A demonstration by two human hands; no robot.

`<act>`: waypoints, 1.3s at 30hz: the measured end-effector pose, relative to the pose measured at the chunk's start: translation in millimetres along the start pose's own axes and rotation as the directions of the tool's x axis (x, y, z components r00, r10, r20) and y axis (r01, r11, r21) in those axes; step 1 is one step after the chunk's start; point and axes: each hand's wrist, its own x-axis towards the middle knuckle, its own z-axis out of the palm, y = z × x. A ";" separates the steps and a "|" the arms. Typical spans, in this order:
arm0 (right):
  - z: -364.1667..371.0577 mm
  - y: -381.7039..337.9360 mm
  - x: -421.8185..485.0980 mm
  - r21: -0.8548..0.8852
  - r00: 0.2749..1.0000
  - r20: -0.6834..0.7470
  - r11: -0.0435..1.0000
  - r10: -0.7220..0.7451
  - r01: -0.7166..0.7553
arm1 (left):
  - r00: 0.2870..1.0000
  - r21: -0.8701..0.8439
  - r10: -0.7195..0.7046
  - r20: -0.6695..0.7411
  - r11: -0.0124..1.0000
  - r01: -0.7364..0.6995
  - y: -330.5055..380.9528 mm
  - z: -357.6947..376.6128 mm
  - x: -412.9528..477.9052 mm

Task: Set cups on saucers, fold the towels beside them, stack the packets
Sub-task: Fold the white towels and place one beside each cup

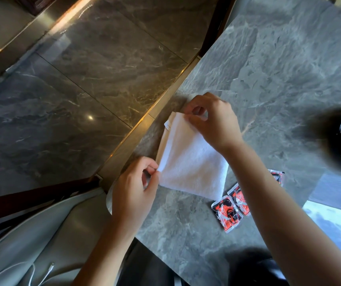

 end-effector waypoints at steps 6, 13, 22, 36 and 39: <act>0.3 4.8 -1.3 -0.077 0.993 0.112 0.997 0.037 -0.029 | 1.000 0.040 -0.009 -0.010 0.999 0.009 -1.2 1.2 -1.7; 2.1 0.7 -3.2 -0.058 0.995 0.099 0.998 0.030 -0.025 | 1.000 -0.016 0.009 -0.009 1.000 -0.009 -1.9 2.2 -0.4; 4.9 -3.7 2.3 0.084 0.996 0.088 0.996 0.004 -0.011 | 0.994 -0.049 0.075 -0.078 0.996 -0.079 -4.6 4.9 -2.0; 0.4 -8.3 -72.2 -0.131 0.978 0.153 0.978 -0.140 0.161 | 0.931 -0.041 0.365 -0.024 0.930 -0.366 47.8 24.5 33.7; 13.3 3.2 -77.2 -0.157 0.987 0.157 0.985 -0.042 0.067 | 0.934 0.062 0.326 0.142 0.939 -0.337 46.0 42.7 53.4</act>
